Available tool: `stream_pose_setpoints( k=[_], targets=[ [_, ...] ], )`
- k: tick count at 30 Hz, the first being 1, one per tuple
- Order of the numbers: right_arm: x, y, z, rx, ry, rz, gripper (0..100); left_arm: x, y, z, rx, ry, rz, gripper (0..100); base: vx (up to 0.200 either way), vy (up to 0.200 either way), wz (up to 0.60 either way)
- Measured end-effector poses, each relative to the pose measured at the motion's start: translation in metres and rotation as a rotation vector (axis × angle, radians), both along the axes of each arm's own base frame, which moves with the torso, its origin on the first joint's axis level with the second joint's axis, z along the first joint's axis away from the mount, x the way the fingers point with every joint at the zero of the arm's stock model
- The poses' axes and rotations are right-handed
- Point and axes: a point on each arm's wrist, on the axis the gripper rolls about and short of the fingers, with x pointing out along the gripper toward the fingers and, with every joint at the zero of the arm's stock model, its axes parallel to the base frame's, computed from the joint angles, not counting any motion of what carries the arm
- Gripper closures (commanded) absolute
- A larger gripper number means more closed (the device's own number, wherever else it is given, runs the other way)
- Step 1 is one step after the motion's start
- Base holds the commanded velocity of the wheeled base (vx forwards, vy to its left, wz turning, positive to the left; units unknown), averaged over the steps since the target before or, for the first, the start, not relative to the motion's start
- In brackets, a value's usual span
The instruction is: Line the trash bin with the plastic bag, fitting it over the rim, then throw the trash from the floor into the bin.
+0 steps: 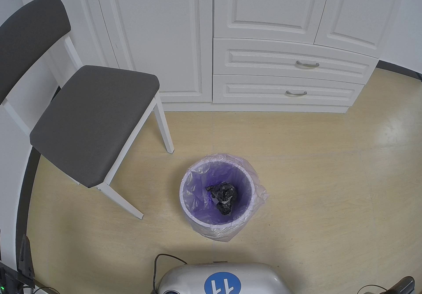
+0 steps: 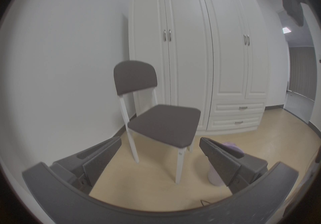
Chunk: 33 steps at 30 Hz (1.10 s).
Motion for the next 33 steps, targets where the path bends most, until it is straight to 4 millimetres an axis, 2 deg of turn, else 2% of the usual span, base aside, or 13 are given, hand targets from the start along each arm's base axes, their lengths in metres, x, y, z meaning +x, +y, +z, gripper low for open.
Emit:
stream_pose_setpoints(
  k=[7, 14, 19, 25, 33],
  targets=[
    [0.032, 0.000, -0.036, -0.032, 0.075, -0.032, 0, 0.002, -0.001, -0.010, -0.051, 0.066, -0.034, 0, 0.000, 0.000, 0.00],
    [0.054, 0.000, -0.071, -0.060, 0.203, -0.015, 0, 0.002, -0.003, -0.016, -0.018, 0.128, -0.142, 0, 0.000, 0.000, 0.00],
    [0.063, 0.001, -0.091, -0.091, 0.298, 0.018, 0, 0.002, -0.003, -0.016, -0.003, 0.138, -0.148, 0, 0.000, 0.000, 0.00],
    [0.069, 0.001, -0.117, -0.116, 0.527, 0.028, 0, 0.002, -0.003, -0.016, -0.002, 0.139, -0.148, 0, 0.000, 0.000, 0.00],
    [0.069, 0.003, -0.121, -0.138, 0.568, 0.078, 0, 0.002, -0.003, -0.016, -0.004, 0.140, -0.147, 0, 0.000, 0.000, 0.00]
  ],
)
